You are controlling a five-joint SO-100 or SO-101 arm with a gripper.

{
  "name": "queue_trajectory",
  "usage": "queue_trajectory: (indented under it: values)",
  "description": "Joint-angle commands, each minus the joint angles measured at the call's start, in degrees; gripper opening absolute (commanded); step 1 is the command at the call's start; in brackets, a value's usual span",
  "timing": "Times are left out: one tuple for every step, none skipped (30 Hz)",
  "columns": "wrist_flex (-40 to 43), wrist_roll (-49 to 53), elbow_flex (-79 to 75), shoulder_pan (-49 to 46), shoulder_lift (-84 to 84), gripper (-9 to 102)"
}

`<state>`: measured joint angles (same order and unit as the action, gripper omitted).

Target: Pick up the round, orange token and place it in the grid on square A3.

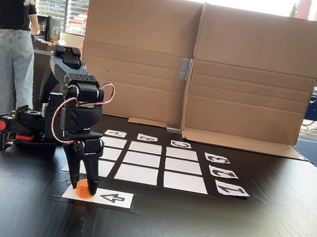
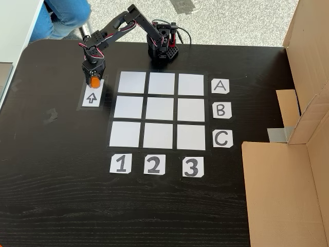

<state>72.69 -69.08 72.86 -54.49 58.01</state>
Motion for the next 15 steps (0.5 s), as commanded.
queue_trajectory:
  values:
    - [-0.4, 0.7, -2.0, -0.8, 0.2, 8]
    - [-0.5, 0.8, -2.0, -0.8, 0.2, 8]
    - [-0.8, 0.8, -1.9, -0.9, 0.2, 7]
    - [-1.1, 0.8, -1.7, -0.9, 0.4, 5]
    - [-1.6, 1.2, -1.2, -0.9, 0.5, 3]
    - [-1.8, 1.8, -1.1, -0.9, 0.6, 1]
    - [-1.9, 2.3, -1.1, -0.9, 0.9, -1]
    - [-2.0, 2.3, -1.1, -1.1, 1.1, -1]
    - [-2.0, 2.4, -1.1, -1.3, 1.6, -1]
    - [-2.0, 2.5, -1.1, -1.5, 2.0, -1]
    - [-2.3, 3.0, -1.0, -1.7, 2.5, -1]
    - [-2.6, 3.4, -0.7, -1.9, 3.3, -1]
    - [-3.1, 3.9, -0.2, -2.2, 4.4, -1]
    - [-3.5, 4.0, 0.6, -2.5, 5.6, -1]
    - [-3.9, 4.0, 1.3, -2.6, 6.8, -1]
